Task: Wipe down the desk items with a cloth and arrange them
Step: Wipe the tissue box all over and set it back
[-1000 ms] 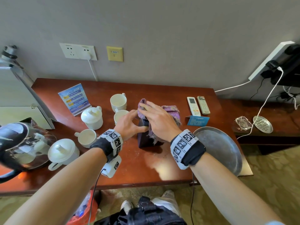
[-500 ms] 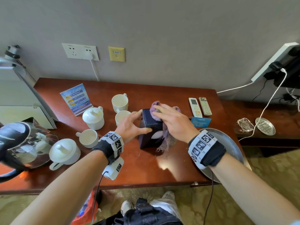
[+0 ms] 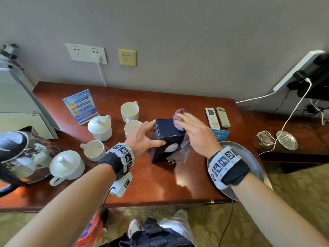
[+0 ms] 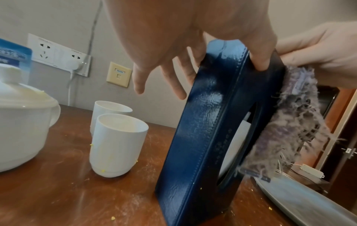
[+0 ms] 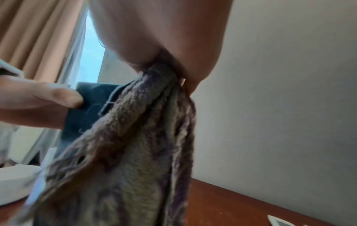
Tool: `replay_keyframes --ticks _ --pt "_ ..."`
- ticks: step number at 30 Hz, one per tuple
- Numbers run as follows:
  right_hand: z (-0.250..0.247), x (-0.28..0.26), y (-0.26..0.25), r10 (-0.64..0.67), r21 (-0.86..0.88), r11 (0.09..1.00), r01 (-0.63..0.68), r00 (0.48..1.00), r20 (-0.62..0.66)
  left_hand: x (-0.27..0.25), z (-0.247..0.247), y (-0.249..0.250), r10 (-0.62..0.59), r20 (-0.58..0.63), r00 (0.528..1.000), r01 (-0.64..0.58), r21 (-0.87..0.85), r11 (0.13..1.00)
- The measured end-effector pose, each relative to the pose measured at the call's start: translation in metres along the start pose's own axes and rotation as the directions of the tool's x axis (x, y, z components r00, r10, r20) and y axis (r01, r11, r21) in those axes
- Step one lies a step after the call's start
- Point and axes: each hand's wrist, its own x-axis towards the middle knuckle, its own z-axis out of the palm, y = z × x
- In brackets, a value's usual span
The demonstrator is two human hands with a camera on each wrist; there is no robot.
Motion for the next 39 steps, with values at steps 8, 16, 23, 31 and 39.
replay_keyframes --ticks 8,16,23,31,39 --pt "0.033 -0.004 -0.049 -0.074 0.001 0.997 0.074 0.989 -0.124 0.001 0.006 -0.003 0.008 -0.051 0.999 -0.007 0.025 1.0" --pt "0.013 -0.01 -0.004 0.076 0.017 0.997 -0.074 0.979 -0.188 0.002 0.004 -0.006 0.014 -0.021 1.0 -0.013 0.052 0.999" --pt "0.031 -0.012 -0.036 0.033 -0.004 0.999 -0.035 0.971 -0.238 0.002 0.005 0.0 0.011 -0.024 1.0 -0.01 0.05 0.999" --pt "0.019 -0.014 -0.018 -0.037 -0.023 0.999 0.033 0.982 -0.186 0.002 0.001 0.002 0.01 0.017 1.0 -0.012 0.086 0.996" --pt "0.016 -0.009 -0.011 0.07 0.095 0.994 -0.057 0.988 -0.141 -0.002 -0.001 0.001 -0.025 0.086 0.996 0.011 0.15 0.989"
